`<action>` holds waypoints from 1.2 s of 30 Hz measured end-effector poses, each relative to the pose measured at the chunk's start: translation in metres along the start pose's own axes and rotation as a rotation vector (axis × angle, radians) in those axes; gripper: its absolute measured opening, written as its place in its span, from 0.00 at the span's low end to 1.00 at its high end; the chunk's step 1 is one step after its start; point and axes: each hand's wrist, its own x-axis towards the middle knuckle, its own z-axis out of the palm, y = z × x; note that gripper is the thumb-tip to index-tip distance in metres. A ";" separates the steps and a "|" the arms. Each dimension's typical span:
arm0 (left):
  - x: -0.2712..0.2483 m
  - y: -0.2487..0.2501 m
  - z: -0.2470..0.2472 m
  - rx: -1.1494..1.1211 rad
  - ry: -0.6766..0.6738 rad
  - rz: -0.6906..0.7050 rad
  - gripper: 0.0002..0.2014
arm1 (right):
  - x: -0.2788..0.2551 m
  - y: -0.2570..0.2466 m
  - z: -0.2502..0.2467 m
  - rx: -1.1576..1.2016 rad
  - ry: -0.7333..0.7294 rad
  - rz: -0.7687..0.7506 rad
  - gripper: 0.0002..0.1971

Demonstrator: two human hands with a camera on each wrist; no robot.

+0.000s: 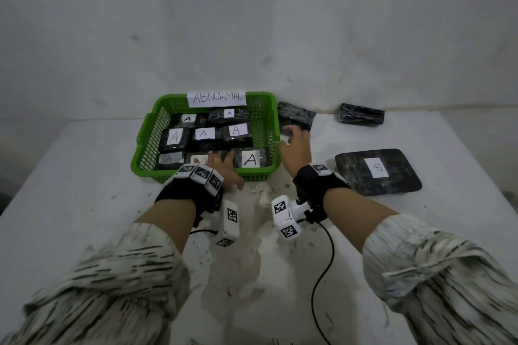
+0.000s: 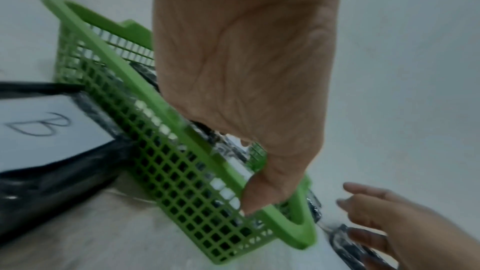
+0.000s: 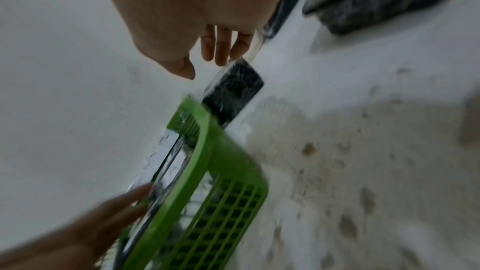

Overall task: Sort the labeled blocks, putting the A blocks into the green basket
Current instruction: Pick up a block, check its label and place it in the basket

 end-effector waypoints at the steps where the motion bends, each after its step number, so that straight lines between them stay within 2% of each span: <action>1: 0.000 0.009 -0.005 -0.056 0.032 0.027 0.45 | 0.007 0.006 -0.009 -0.029 0.036 0.014 0.18; 6: 0.020 0.074 -0.022 -0.278 0.307 0.182 0.36 | 0.046 0.037 -0.059 -0.516 0.034 0.040 0.26; 10: 0.050 0.116 -0.018 -0.290 0.500 0.118 0.36 | 0.075 0.062 -0.087 -0.674 -0.015 0.004 0.33; 14: 0.080 0.131 -0.020 -0.245 0.641 0.028 0.37 | 0.108 0.080 -0.103 -0.733 -0.083 -0.006 0.37; 20: 0.106 0.137 -0.013 -0.319 0.641 -0.044 0.30 | 0.156 0.102 -0.110 -0.747 -0.161 0.107 0.37; 25: 0.109 0.135 -0.009 -0.382 0.607 -0.009 0.33 | 0.176 0.115 -0.104 -0.764 -0.180 0.192 0.35; 29: 0.108 0.139 -0.008 -0.380 0.601 -0.022 0.35 | 0.178 0.118 -0.091 -0.912 -0.101 0.106 0.26; 32: 0.108 0.139 -0.008 -0.344 0.599 -0.027 0.36 | 0.177 0.111 -0.086 -0.999 -0.149 0.036 0.20; 34: 0.106 0.139 -0.009 -0.341 0.585 -0.022 0.36 | 0.173 0.108 -0.083 -0.960 -0.189 0.045 0.21; 36: 0.104 0.139 -0.013 -0.358 0.552 -0.010 0.37 | 0.167 0.102 -0.081 -0.744 -0.229 0.139 0.24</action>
